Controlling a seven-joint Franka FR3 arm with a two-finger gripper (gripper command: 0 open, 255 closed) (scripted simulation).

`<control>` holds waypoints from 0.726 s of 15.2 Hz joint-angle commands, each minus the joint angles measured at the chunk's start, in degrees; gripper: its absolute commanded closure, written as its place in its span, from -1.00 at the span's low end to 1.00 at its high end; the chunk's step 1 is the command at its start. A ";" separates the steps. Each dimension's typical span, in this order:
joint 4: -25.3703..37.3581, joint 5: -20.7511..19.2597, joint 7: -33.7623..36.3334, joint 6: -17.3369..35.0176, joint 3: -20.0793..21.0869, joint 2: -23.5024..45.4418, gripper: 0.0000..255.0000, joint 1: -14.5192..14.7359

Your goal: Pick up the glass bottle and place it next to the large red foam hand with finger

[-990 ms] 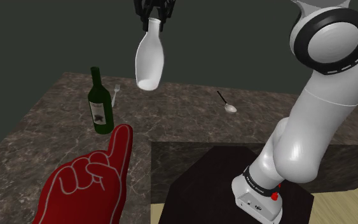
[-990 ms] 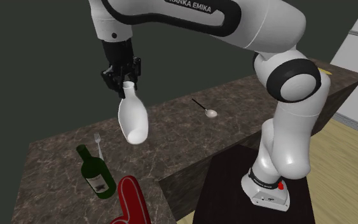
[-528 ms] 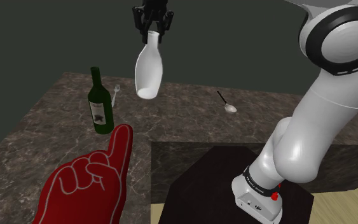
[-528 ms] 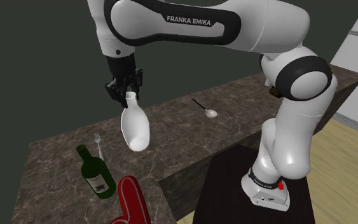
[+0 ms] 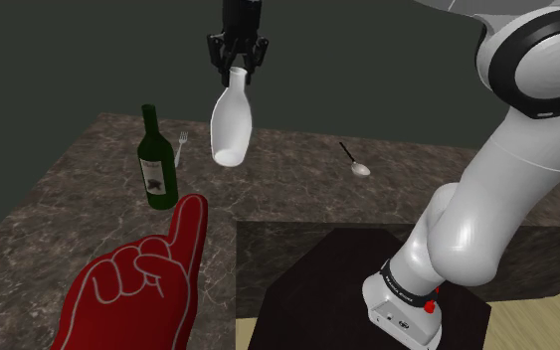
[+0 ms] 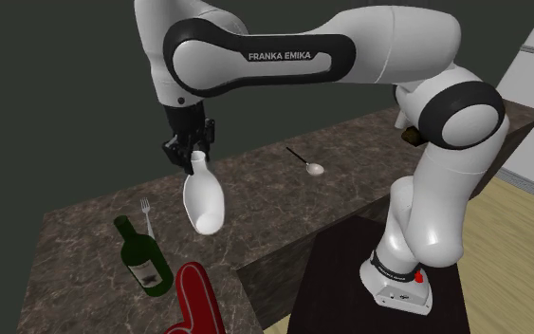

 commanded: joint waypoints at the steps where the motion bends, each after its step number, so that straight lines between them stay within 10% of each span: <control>1: -2.32 0.02 -0.02 1.76 -0.01 -0.63 1.00 -0.02; 11: -11.33 0.05 -0.05 9.74 -0.02 -1.65 1.00 -0.03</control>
